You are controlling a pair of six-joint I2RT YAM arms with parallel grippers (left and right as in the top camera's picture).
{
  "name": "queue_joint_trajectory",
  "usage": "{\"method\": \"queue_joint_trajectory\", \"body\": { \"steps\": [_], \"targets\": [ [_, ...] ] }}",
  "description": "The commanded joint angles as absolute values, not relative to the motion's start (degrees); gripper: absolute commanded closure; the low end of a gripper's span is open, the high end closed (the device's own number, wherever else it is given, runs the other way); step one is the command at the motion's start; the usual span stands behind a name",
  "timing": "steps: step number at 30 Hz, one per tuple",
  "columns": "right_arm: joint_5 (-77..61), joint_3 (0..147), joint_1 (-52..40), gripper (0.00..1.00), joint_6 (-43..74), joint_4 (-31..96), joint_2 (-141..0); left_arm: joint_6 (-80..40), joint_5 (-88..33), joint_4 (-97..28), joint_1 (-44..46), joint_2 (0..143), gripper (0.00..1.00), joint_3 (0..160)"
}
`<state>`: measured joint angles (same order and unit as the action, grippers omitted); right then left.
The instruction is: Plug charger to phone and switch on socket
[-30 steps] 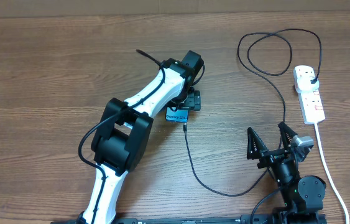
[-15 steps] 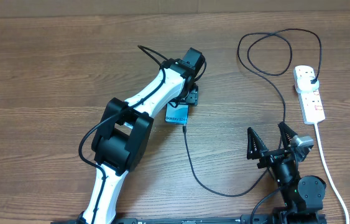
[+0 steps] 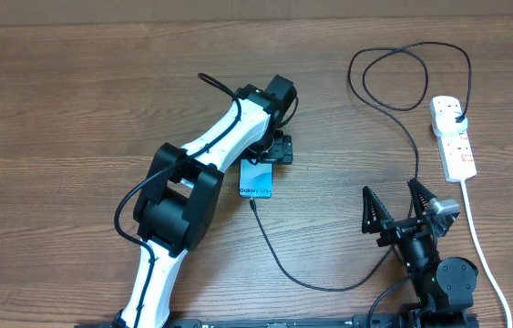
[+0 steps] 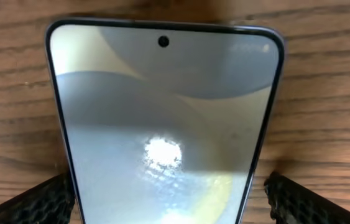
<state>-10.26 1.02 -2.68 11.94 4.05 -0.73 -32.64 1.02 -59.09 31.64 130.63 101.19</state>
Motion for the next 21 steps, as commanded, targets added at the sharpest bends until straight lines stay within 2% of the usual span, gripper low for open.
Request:
{"method": "queue_joint_trajectory", "body": {
  "steps": [1,11,21],
  "targets": [
    [-10.4,0.4,-2.9,0.00,11.5,3.8,-0.2,-31.7,0.5,-58.8,31.7,133.4,0.00,99.0],
    [-10.4,0.4,-2.9,0.00,11.5,3.8,-0.2,-31.7,0.1,-63.9,31.7,133.4,0.00,99.0],
    [-10.4,0.4,-2.9,0.00,11.5,3.8,-0.2,-31.7,0.0,-63.8,31.7,133.4,0.00,99.0]
  ]
}}
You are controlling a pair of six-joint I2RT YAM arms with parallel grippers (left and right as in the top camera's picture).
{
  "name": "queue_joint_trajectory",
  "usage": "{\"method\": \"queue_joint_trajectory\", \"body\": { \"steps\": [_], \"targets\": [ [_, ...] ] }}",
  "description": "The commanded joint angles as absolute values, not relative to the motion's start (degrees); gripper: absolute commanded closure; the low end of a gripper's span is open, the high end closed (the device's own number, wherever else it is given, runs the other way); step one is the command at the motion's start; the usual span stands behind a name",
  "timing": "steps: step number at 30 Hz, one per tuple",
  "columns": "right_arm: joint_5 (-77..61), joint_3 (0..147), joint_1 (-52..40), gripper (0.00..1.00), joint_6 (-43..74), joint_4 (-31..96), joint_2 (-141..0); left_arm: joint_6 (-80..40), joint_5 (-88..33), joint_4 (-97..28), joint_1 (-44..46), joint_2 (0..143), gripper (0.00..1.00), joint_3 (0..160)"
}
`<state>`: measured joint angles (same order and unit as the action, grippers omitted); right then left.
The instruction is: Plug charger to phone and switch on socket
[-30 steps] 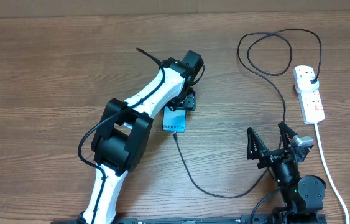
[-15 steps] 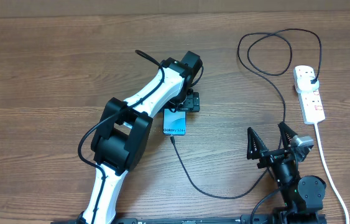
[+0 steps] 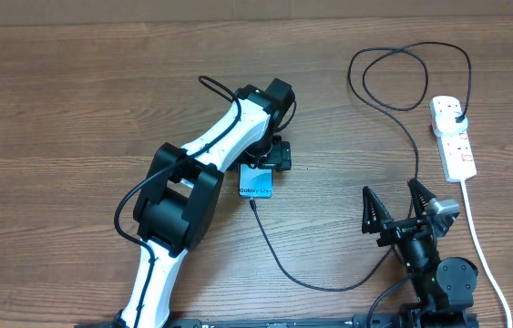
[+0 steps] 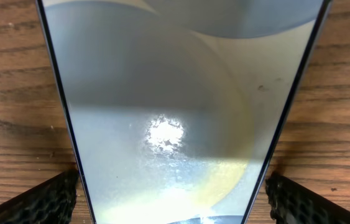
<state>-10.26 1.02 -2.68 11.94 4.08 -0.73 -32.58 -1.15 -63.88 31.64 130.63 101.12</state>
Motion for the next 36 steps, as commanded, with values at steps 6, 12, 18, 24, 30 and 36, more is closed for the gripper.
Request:
{"method": "queue_joint_trajectory", "body": {
  "steps": [6,12,18,24,30,36],
  "targets": [
    [-10.4,0.4,-2.9,0.00,11.5,3.8,-0.2,-31.7,0.0,-63.8,31.7,133.4,0.00,99.0],
    [-10.4,0.4,-2.9,0.00,11.5,3.8,-0.2,-31.7,0.0,-63.9,31.7,133.4,0.00,99.0],
    [-10.4,0.4,-2.9,0.00,11.5,3.8,-0.2,-30.6,-2.1,-63.6,31.7,133.4,0.00,99.0],
    [-10.4,0.4,-2.9,0.00,11.5,3.8,-0.2,-30.2,-3.1,-63.7,31.0,133.4,0.05,99.0],
    [-10.4,0.4,-2.9,0.00,11.5,3.8,-0.2,-29.8,-3.2,-64.2,29.5,133.4,0.13,99.0],
    [-10.4,0.4,-2.9,0.00,11.5,3.8,-0.2,-29.8,-4.7,-62.8,28.8,133.4,0.12,99.0]
  ]
}}
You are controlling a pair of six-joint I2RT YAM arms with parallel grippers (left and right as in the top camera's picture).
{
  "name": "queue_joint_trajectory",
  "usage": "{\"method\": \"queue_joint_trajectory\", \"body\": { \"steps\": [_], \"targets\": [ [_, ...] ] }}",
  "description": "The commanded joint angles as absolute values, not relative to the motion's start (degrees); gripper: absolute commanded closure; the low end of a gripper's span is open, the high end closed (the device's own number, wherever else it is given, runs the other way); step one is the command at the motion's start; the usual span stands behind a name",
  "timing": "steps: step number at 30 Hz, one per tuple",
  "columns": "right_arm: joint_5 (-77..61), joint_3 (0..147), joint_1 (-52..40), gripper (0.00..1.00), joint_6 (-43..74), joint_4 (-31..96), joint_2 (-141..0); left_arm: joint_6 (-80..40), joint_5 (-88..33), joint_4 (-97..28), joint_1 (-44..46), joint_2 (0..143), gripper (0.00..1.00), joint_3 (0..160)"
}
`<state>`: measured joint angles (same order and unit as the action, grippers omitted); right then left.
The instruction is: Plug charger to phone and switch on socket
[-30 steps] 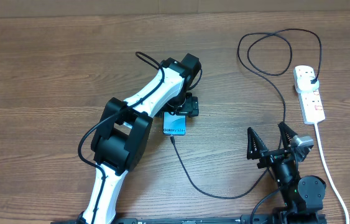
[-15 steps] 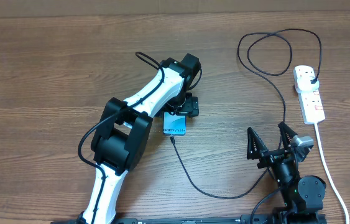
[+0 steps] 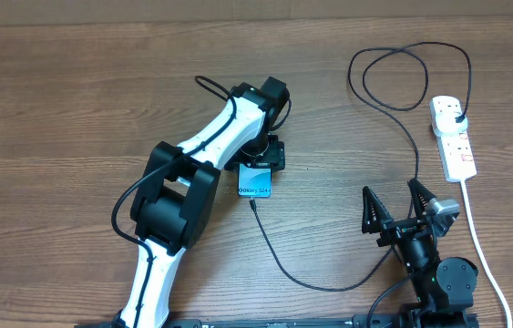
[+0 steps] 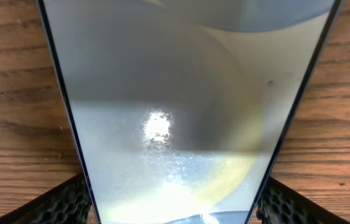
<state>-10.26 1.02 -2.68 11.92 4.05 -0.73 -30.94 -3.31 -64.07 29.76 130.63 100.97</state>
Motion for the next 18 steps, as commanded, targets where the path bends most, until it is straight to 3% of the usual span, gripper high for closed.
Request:
{"method": "queue_joint_trajectory", "body": {
  "steps": [1,11,18],
  "targets": [
    [-10.4,0.4,-2.9,0.00,11.5,3.8,-0.2,-29.8,-4.7,-62.5,28.8,133.4,0.11,99.0],
    [-10.4,0.4,-2.9,0.00,11.5,3.8,-0.2,-28.6,-5.0,-61.5,28.9,133.4,0.09,99.0],
    [-10.4,0.4,-2.9,0.00,11.5,3.8,-0.2,-26.3,-9.8,-61.0,27.7,133.4,0.19,99.2]
  ]
}}
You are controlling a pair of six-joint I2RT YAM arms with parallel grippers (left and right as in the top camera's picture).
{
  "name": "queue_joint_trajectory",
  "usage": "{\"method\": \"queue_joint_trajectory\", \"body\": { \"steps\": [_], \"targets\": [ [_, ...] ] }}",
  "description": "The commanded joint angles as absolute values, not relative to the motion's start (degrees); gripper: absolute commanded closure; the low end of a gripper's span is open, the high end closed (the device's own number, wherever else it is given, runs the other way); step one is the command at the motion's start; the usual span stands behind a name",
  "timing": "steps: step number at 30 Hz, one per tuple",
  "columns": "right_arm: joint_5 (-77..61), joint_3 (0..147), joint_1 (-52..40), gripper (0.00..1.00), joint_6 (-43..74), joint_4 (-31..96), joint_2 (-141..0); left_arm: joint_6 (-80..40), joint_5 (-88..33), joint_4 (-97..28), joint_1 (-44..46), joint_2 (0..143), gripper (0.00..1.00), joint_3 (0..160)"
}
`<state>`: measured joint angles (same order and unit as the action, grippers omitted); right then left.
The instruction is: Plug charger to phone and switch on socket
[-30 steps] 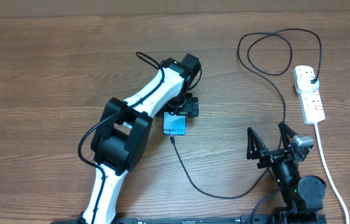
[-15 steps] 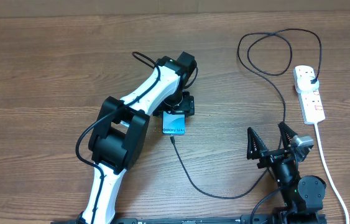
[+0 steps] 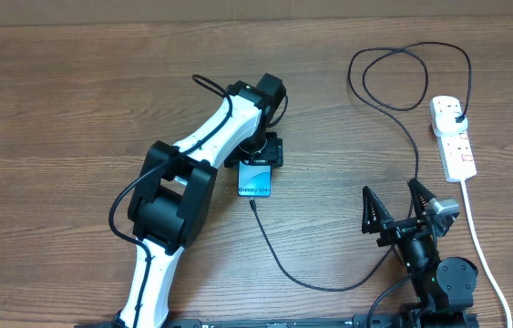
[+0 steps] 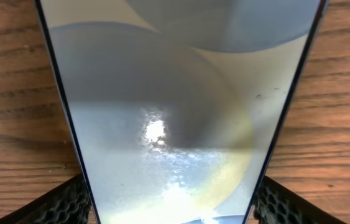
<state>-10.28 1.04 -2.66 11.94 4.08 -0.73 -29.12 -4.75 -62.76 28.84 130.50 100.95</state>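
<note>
The phone [image 3: 256, 179] lies flat on the wooden table with its blue lit screen up; in the left wrist view the phone [image 4: 175, 93] fills the frame. My left gripper [image 3: 262, 157] stands over its far end, shut on the phone, with the mesh fingers [image 4: 63, 202] pressed to both long edges. The black charger cable [image 3: 283, 264] meets the phone's near edge and runs round to a plug in the white power strip [image 3: 454, 141] at the right. My right gripper [image 3: 395, 208] stands open near the front right, holding nothing.
The cable makes a large loop [image 3: 406, 77] at the back right, beside the power strip. The strip's white lead [image 3: 479, 241] runs toward the front edge past the right arm's base.
My left wrist has shifted slightly to the left and back, and the phone sits a little differently in the wrist view. The fingers stay pressed to the phone's edges. The right arm is unchanged.
My left gripper was open over the phone's camera end, fingers clear of both edges. It then stood further down the phone, still clear of it. By 0.6 s ago the fingers had closed on the phone's sides, and they hold there now.
</note>
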Motion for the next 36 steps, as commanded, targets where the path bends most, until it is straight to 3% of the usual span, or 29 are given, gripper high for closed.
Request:
{"method": "queue_joint_trajectory", "body": {
  "steps": [1,36],
  "targets": [
    [-10.4,0.4,-2.9,0.00,11.5,3.8,-0.2,-26.1,-10.7,-60.9,27.5,133.4,0.19,99.2],
    [-10.4,0.4,-2.9,0.00,11.5,3.8,-0.2,-25.2,-14.7,-59.9,26.2,133.4,0.15,99.2]
  ]
}}
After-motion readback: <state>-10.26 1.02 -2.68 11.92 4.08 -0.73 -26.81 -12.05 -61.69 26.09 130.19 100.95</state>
